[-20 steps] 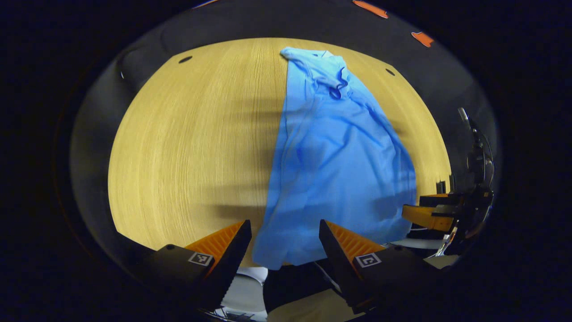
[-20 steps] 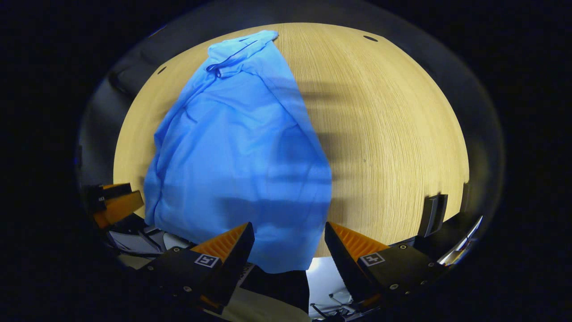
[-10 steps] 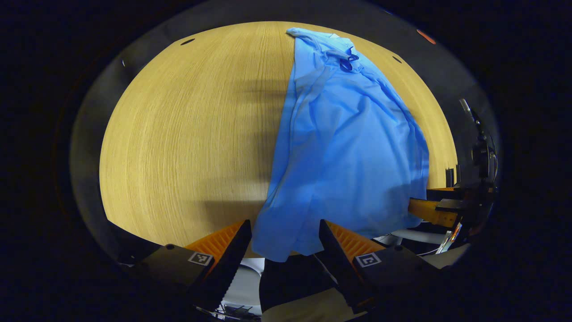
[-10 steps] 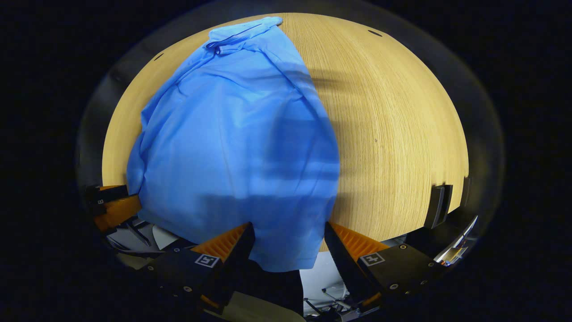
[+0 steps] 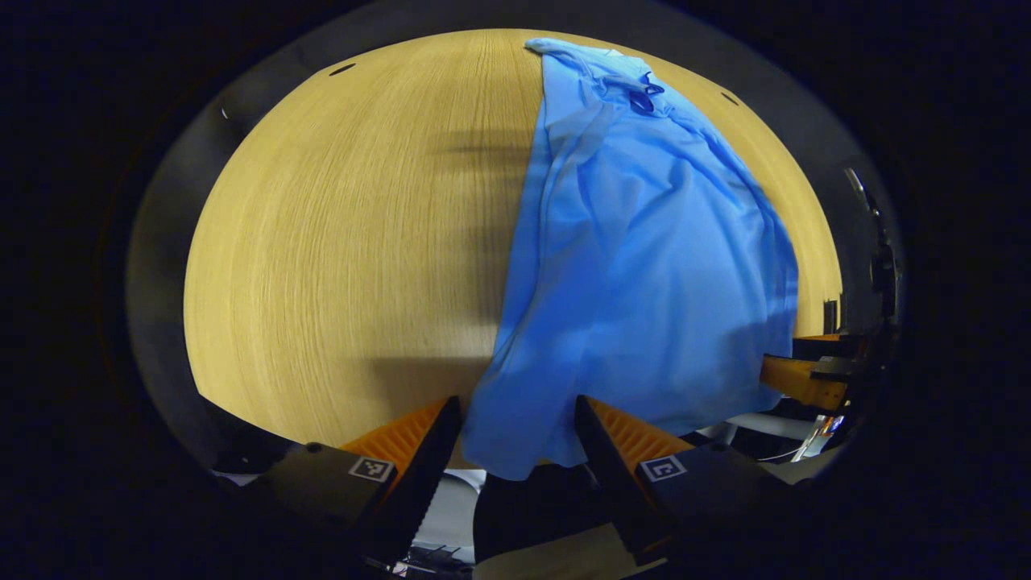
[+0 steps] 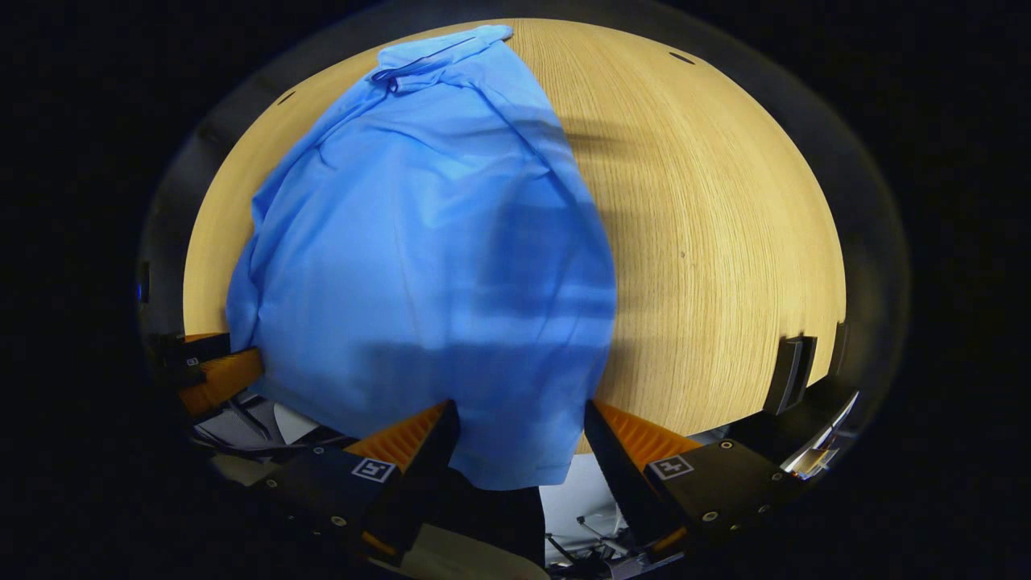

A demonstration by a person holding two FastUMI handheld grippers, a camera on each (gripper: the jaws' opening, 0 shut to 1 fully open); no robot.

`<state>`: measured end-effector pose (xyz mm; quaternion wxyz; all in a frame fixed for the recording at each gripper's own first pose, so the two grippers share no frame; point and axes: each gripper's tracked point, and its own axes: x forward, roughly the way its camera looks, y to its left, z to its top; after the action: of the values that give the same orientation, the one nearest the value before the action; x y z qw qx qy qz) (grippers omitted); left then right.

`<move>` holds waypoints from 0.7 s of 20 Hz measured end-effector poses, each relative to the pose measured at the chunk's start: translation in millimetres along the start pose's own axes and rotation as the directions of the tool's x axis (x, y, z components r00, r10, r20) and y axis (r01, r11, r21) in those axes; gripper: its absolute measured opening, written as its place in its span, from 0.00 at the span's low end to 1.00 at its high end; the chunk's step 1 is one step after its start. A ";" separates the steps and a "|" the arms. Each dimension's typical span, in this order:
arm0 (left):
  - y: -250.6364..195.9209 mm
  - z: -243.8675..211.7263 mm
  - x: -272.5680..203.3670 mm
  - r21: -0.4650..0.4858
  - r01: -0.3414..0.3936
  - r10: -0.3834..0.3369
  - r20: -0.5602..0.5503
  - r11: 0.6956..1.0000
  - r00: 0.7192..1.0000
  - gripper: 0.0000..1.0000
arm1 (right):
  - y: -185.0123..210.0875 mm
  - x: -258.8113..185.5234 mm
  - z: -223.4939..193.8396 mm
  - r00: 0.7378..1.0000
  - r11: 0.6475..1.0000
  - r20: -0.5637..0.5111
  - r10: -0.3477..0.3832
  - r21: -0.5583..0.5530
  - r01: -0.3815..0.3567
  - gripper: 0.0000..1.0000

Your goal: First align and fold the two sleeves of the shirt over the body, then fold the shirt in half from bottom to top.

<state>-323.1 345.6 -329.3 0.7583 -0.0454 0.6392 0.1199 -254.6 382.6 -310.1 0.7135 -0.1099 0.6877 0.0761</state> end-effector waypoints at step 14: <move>-15.2 9.4 -2.5 -0.057 0.057 -0.055 0.029 0.997 0.998 0.09 | 17.4 0.6 -6.3 0.989 0.987 0.006 0.150 0.053 -0.150 0.01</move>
<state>-310.8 332.7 -326.5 0.7684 -0.0835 0.6235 0.1177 -265.2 397.8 -311.8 0.7093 -0.0386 0.6950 0.1112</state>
